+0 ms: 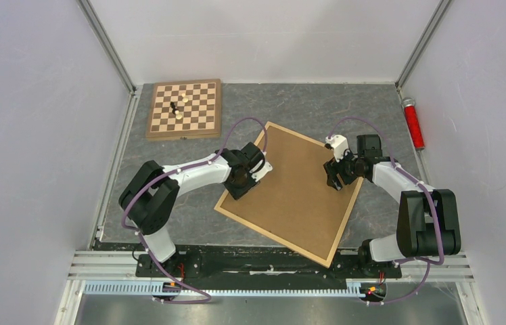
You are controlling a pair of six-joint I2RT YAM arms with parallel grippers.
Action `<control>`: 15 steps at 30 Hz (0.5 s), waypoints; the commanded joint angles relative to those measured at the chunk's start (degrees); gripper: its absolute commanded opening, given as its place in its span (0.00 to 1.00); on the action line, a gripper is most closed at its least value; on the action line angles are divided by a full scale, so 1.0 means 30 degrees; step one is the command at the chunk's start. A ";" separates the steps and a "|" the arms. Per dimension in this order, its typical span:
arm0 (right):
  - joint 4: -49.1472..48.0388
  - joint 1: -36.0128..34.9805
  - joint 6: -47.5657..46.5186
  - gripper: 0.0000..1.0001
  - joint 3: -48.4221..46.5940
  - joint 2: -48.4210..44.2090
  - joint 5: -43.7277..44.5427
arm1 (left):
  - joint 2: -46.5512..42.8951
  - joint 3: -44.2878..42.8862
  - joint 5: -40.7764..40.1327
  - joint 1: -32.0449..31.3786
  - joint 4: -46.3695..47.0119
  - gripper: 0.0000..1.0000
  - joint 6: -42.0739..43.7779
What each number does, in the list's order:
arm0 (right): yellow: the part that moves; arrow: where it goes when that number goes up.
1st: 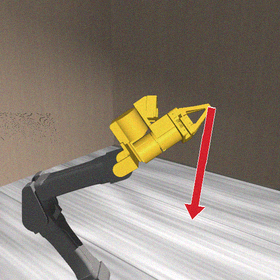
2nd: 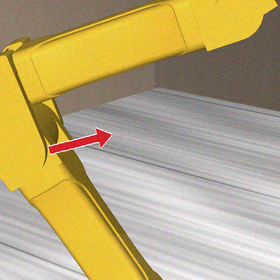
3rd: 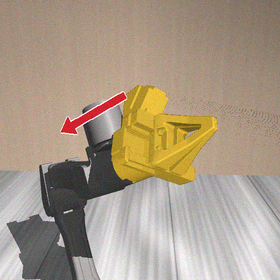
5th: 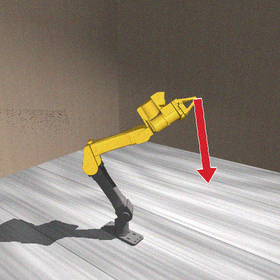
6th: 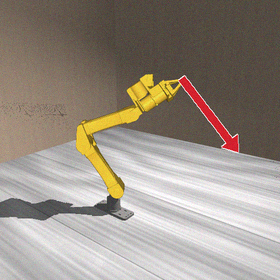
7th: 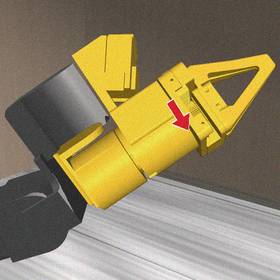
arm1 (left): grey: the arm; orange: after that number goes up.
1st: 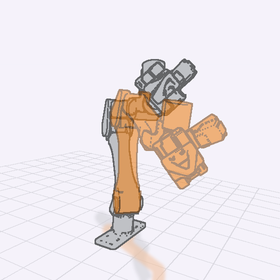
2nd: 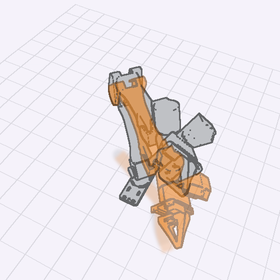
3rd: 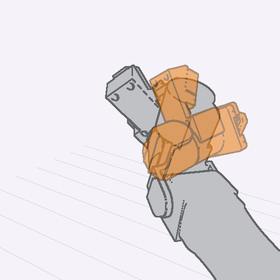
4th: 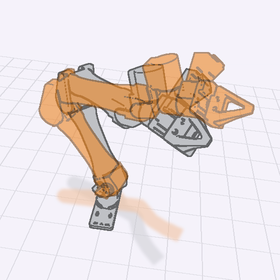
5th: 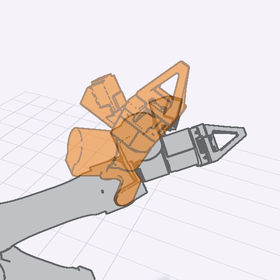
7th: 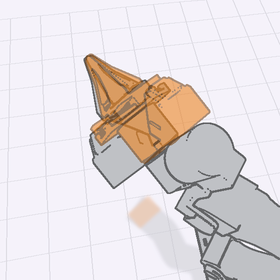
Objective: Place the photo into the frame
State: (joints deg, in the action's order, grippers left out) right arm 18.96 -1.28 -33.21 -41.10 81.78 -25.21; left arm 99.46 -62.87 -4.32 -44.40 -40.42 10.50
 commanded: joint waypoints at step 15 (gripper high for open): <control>-0.0028 0.0023 -0.0306 0.71 -0.0109 -0.0174 -0.0386 | -0.0554 0.0332 -0.0903 0.0172 0.0895 0.41 -0.0111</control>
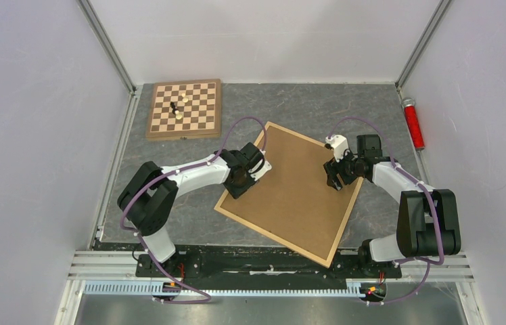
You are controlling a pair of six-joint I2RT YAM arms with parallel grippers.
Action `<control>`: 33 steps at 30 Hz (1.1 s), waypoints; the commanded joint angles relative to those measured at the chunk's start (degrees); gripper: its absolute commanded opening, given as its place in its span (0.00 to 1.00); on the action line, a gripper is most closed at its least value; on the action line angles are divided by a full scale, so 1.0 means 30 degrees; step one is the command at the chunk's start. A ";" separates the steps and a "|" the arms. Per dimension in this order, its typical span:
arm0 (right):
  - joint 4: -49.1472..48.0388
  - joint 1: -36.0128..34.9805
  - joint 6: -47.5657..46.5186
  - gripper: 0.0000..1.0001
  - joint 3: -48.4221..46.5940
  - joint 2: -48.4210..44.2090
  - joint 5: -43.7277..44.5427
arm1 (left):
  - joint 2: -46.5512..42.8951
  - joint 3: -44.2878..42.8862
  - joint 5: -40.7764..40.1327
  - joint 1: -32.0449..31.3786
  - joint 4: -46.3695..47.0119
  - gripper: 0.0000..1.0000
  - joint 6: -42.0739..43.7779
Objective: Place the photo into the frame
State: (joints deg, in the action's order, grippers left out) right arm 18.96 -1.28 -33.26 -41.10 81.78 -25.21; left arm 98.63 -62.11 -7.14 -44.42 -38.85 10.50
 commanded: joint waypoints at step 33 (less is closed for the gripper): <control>0.0006 0.0104 -0.0352 0.71 -0.0098 -0.0192 -0.0342 | -0.0037 0.0387 0.3254 0.0863 -0.0875 0.41 0.0079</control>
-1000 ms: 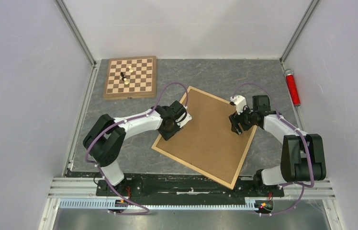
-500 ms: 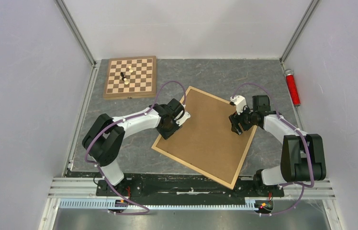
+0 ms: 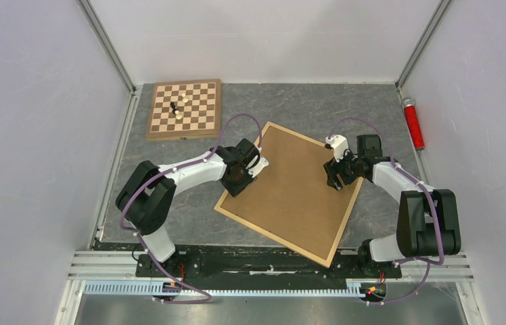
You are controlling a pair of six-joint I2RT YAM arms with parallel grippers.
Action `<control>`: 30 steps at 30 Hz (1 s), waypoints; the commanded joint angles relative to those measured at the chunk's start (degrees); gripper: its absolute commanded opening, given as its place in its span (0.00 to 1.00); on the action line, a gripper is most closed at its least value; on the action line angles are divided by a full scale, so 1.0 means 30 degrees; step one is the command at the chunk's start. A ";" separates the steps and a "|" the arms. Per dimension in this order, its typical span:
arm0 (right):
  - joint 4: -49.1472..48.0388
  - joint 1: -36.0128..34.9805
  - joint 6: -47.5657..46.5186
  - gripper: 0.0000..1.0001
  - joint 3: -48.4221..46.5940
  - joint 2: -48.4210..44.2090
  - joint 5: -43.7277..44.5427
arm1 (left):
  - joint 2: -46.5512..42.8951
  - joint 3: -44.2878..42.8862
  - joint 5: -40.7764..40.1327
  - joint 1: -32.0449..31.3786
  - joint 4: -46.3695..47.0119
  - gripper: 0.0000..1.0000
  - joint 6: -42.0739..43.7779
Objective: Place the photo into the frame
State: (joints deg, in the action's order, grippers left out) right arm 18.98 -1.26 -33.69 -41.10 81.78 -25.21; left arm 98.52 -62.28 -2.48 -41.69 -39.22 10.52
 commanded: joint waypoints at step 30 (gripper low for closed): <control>0.0022 0.0159 -0.0157 0.71 -0.0215 -0.0177 -0.0495 | -0.1858 0.0604 0.0144 -0.0077 0.0357 0.39 -0.0027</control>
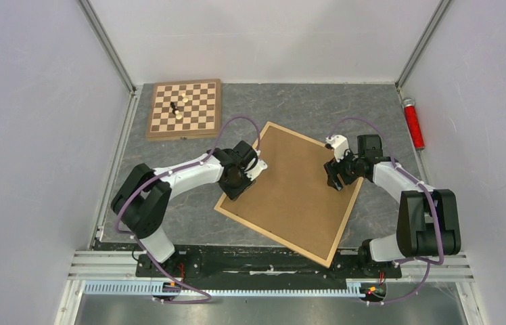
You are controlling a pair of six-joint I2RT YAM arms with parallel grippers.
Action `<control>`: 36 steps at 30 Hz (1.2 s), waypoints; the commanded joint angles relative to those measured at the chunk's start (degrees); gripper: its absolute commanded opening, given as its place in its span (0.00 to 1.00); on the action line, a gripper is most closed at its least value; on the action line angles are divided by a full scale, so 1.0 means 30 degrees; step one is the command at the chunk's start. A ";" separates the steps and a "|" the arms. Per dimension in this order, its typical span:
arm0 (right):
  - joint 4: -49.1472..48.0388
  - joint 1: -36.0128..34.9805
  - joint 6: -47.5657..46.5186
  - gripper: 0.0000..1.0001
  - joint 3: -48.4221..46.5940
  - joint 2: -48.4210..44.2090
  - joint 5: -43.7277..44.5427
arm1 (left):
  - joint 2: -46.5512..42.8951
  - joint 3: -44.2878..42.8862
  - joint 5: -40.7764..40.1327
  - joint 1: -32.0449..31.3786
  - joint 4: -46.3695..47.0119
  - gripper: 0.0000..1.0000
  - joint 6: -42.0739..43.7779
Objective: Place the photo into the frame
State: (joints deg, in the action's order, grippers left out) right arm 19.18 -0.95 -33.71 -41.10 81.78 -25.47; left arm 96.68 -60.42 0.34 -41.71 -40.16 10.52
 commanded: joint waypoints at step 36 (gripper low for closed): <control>-0.0007 0.0083 -0.0145 0.71 -0.0157 -0.0363 -0.0399 | 0.1403 -0.0741 0.0283 -0.0070 0.0528 0.39 0.0039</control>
State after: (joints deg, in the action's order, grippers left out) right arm 19.38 -0.95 -33.71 -41.10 81.78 -25.65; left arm 98.61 -62.39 -2.59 -41.76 -39.48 10.55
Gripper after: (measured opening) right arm 0.706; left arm 0.392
